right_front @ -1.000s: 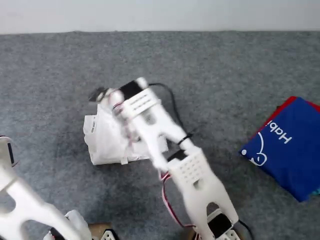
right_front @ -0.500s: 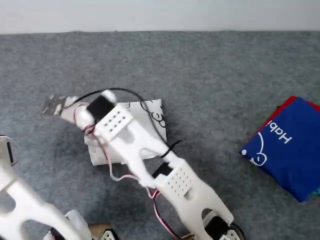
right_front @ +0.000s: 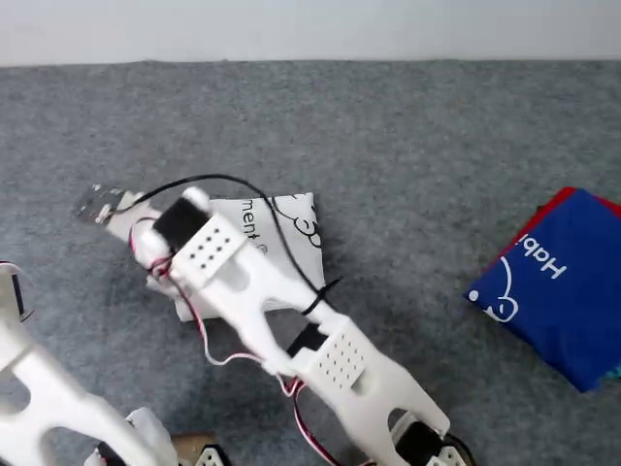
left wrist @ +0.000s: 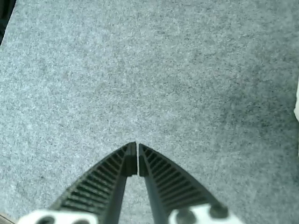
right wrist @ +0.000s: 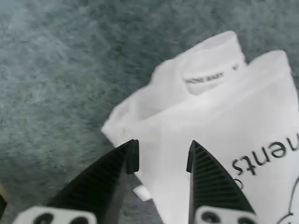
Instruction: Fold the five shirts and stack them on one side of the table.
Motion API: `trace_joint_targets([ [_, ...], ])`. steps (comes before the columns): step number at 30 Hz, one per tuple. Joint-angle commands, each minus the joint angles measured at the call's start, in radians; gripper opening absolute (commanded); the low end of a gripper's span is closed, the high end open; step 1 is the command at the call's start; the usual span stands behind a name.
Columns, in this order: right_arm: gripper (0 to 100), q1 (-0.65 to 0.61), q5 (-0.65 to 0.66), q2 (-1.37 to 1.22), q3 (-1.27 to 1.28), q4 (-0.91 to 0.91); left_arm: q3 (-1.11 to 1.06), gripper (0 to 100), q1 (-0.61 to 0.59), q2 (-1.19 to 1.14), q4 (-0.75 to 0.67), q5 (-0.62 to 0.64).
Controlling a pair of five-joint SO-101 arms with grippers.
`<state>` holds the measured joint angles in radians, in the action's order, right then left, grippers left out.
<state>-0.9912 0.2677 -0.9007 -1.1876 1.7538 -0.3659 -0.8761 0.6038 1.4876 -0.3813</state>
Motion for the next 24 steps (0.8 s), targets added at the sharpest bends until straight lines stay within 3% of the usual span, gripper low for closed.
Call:
trace_joint_targets([
  [1, 18.0, -0.031, -0.012, 0.068, 0.029, 0.042, 0.008, 1, 0.000, 0.028, -0.025, 0.003],
  [5, 18.3, -0.030, -0.014, 0.070, 0.107, 0.042, 0.008, 1, 0.000, 0.028, -0.025, 0.003],
  [10, 28.5, -0.007, -0.015, 0.070, 0.112, 0.041, 0.008, 1, 0.002, 0.028, -0.026, 0.005],
  [19, 28.3, -0.008, -0.025, 0.004, 0.114, 0.013, 0.008, 1, 0.006, 0.026, -0.026, 0.005],
  [24, 10.7, 0.005, -0.018, -0.038, 0.110, 0.012, 0.008, 1, 0.006, 0.026, -0.026, 0.005],
])
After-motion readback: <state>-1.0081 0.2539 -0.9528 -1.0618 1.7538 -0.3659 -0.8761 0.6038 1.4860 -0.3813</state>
